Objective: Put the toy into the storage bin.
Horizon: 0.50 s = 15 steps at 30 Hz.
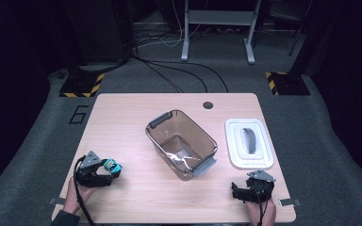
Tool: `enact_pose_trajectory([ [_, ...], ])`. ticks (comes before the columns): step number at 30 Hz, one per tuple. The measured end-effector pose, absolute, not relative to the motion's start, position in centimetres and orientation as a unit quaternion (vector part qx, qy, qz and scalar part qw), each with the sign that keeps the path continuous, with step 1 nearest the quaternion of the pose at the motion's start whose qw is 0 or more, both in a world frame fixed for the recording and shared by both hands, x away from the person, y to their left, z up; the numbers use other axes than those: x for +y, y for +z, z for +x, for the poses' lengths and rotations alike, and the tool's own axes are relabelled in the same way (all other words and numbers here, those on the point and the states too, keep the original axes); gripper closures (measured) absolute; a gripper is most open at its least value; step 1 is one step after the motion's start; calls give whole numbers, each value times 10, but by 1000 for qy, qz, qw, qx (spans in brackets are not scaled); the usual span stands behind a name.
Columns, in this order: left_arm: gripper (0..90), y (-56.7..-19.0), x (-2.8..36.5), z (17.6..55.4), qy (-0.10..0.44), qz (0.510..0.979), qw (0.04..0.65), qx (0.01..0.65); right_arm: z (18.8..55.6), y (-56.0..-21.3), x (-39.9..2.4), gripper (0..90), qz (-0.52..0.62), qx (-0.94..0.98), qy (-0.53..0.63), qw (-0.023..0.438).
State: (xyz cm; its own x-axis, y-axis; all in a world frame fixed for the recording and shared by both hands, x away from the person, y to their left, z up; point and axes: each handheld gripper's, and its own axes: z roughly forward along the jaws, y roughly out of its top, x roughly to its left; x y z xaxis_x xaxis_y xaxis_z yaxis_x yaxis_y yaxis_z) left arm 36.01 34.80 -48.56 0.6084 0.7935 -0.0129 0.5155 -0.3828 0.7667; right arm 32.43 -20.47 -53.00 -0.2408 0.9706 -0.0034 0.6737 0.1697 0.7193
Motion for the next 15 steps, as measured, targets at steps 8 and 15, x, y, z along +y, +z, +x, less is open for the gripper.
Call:
enact_pose_trajectory([
  [8, 248, -473, 347, 365, 178, 818, 382, 391, 324, -530, -205, 0, 567, 725, 307, 242],
  [15, 248, -462, 342, 368, 182, 824, 378, 380, 324, -530, -205, 0, 567, 725, 307, 242],
])
